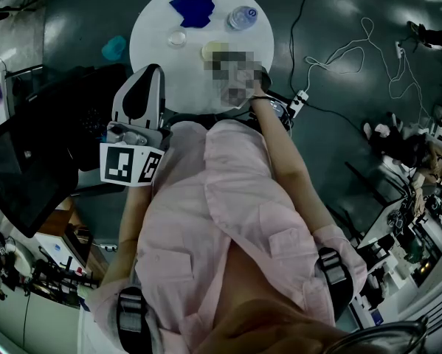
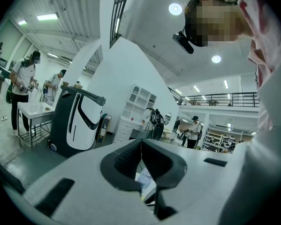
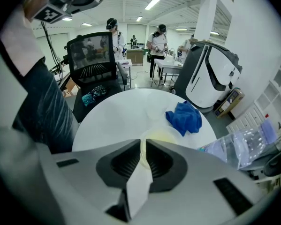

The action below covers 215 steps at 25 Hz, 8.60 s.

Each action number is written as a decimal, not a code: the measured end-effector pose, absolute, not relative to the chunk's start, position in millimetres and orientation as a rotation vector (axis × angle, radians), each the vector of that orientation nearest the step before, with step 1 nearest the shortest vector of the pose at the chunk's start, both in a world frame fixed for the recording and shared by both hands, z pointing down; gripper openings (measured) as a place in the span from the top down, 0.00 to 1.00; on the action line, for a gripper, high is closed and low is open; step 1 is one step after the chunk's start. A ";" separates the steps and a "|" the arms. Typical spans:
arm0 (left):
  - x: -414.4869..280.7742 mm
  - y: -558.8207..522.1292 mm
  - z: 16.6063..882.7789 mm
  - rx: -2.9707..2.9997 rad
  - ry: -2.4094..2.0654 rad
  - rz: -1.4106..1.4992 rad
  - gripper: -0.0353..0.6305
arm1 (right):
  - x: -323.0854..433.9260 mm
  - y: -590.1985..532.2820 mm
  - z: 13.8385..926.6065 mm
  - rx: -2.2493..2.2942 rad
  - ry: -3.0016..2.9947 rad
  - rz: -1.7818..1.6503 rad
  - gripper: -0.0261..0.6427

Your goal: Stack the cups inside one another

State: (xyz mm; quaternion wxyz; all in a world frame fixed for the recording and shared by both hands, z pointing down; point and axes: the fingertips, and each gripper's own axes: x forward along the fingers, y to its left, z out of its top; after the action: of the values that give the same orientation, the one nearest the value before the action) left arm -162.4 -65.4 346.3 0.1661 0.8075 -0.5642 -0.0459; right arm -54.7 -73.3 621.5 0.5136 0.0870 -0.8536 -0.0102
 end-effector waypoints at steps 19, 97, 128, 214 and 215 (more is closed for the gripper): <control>-167.2 -64.1 344.6 2.301 -1.610 -0.138 0.92 | -58.6 -70.8 620.5 0.216 -2.058 0.002 0.77; -43.5 -49.3 350.9 2.537 -1.202 -0.169 0.92 | 43.9 -57.3 336.2 1.471 -2.682 0.188 0.91; 33.7 -4.3 337.8 2.603 -1.011 -0.162 0.92 | 123.4 20.3 304.3 1.756 -2.577 0.153 0.91; -62.8 39.0 328.2 2.398 -1.557 -0.241 0.92 | 10.8 30.1 340.4 1.047 -2.798 0.116 0.91; -62.2 39.2 327.9 2.398 -1.558 -0.241 0.92 | 11.2 30.2 340.2 1.045 -2.798 0.114 0.91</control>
State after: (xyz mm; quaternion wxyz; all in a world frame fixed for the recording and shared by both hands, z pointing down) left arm -62.2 39.2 327.9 0.1353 0.8279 -0.5379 -0.0833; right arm 11.2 30.2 340.2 0.0760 0.3486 -0.9334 0.0381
